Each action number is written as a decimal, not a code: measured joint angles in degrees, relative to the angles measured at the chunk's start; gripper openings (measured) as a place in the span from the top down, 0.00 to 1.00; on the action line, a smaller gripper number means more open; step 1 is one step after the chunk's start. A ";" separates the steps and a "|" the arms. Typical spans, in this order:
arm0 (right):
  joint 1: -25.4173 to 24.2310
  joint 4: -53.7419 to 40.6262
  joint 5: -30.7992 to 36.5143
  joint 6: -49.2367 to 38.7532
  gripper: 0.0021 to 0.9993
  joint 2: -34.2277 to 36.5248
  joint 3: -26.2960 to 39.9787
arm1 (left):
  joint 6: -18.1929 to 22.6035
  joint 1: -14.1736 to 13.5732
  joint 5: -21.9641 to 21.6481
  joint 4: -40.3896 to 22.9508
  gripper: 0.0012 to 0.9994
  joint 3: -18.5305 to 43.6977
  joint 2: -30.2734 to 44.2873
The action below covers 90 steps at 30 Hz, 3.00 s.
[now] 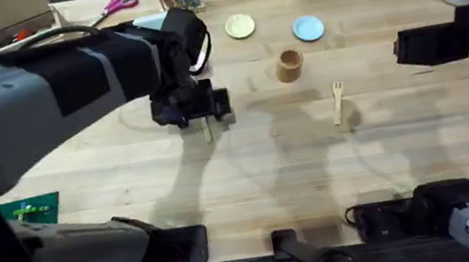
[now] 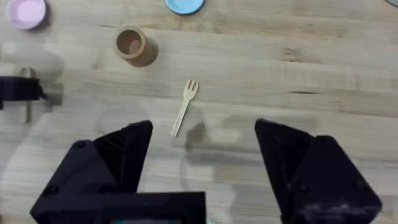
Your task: Pick up a utensil and set it on the pink plate, then put the other utensil in the container.
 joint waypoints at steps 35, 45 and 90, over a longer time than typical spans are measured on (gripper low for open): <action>0.00 0.00 0.00 0.00 0.00 0.00 0.02 | 6.10 1.19 0.00 -2.98 0.96 21.13 4.52; 0.00 0.00 0.00 0.00 0.00 0.00 0.02 | 8.84 5.72 -0.07 -2.77 0.96 31.00 18.17; 0.00 1.16 0.00 0.00 0.00 0.00 0.04 | 10.34 7.24 0.36 -13.19 0.01 36.87 22.45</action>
